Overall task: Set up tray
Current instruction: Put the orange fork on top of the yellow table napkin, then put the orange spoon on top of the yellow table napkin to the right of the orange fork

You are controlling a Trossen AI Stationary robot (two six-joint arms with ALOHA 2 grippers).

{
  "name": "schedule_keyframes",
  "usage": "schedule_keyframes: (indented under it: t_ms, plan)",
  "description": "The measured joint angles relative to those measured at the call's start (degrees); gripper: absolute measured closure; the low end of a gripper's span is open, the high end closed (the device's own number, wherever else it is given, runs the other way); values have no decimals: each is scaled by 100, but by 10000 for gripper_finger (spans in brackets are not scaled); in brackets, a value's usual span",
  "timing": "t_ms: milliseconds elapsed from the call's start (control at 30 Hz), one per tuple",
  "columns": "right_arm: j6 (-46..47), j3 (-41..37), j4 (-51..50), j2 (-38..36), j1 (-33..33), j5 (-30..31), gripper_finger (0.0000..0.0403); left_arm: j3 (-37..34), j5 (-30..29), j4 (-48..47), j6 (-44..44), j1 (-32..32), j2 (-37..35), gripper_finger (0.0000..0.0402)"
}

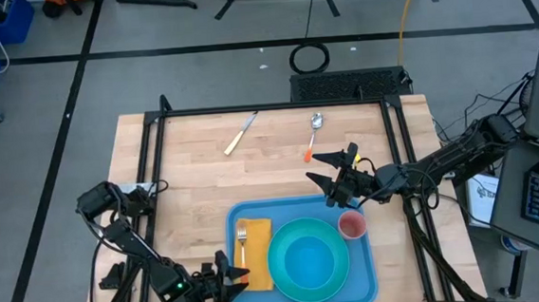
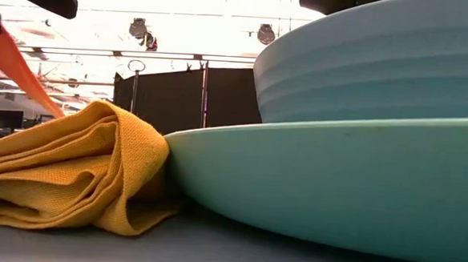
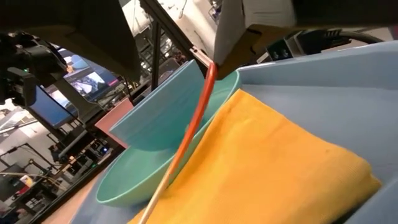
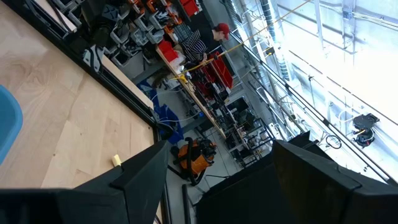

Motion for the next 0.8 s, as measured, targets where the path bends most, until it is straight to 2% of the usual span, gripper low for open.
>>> schedule_keyframes:
  t_ms: [167, 400, 500, 700, 800]
  plan:
    - [-1, 0, 1, 0, 1, 0, 124, 0, 181, 80, -2, 25, 0, 163]
    - [-2, 0, 0, 0, 2, 2, 124, 0, 133, 68, -2, 26, 0, 98]
    - [0, 0, 2, -1, 1, 1, 124, 0, 133, 67, -2, 26, 0, 83]
    - [0, 0, 1, 0, 1, 1, 124, 0, 77, -13, 90, 36, 0, 98]
    - [-1, 0, 1, 0, 0, 1, 124, 0, -260, 33, 864, 83, 0, 117]
